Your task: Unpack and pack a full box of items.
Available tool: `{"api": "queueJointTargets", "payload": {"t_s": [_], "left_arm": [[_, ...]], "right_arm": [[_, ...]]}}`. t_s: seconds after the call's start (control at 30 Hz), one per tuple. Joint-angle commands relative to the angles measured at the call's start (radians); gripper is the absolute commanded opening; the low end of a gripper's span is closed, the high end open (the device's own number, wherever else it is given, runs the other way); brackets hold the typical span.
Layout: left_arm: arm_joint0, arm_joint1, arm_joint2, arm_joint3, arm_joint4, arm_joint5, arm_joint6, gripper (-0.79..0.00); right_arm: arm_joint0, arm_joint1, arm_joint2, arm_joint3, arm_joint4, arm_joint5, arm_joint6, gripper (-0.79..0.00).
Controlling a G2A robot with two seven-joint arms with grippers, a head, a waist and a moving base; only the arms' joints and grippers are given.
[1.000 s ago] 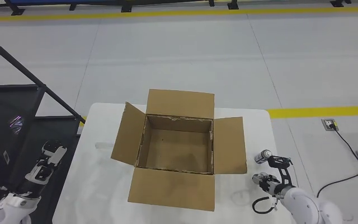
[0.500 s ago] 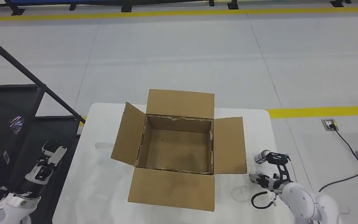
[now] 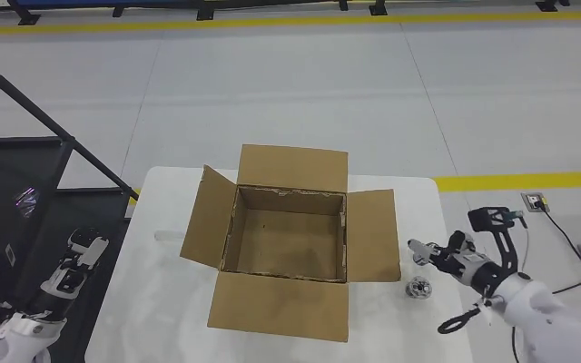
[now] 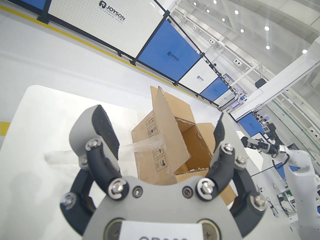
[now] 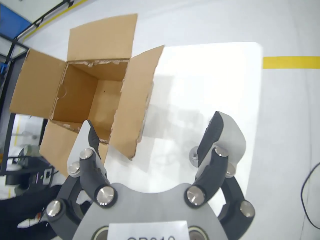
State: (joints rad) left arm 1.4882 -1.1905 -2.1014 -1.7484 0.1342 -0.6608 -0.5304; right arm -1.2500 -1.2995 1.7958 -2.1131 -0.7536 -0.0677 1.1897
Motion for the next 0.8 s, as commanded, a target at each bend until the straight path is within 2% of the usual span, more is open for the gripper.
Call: {"api": "queueJointTargets", "payload": {"t_s": [0.0, 0.13, 0.3, 0.47, 0.63, 0.77], "left_arm": [[0.000, 0.000, 0.000, 0.000, 0.000, 0.000, 0.000, 0.000], [0.000, 0.000, 0.000, 0.000, 0.000, 0.000, 0.000, 0.000], [0.000, 0.000, 0.000, 0.000, 0.000, 0.000, 0.000, 0.000], [0.000, 0.000, 0.000, 0.000, 0.000, 0.000, 0.000, 0.000], [0.000, 0.000, 0.000, 0.000, 0.000, 0.000, 0.000, 0.000], [0.000, 0.000, 0.000, 0.000, 0.000, 0.000, 0.000, 0.000]], "right_arm": [[0.142, 0.005, -0.081, 0.155, 0.014, -0.007, 0.068, 0.000], [0.280, 0.008, -0.166, 0.356, 0.037, -0.022, 0.084, 0.000], [0.350, 0.014, -0.217, 0.472, 0.076, -0.068, 0.096, 0.000], [0.385, 0.018, -0.278, 0.502, 0.074, -0.076, 0.087, 0.000], [0.415, 0.020, -0.332, 0.502, 0.033, -0.030, 0.078, 0.000], [0.411, 0.027, -0.329, 0.481, 0.046, -0.024, 0.078, 0.000]]}}
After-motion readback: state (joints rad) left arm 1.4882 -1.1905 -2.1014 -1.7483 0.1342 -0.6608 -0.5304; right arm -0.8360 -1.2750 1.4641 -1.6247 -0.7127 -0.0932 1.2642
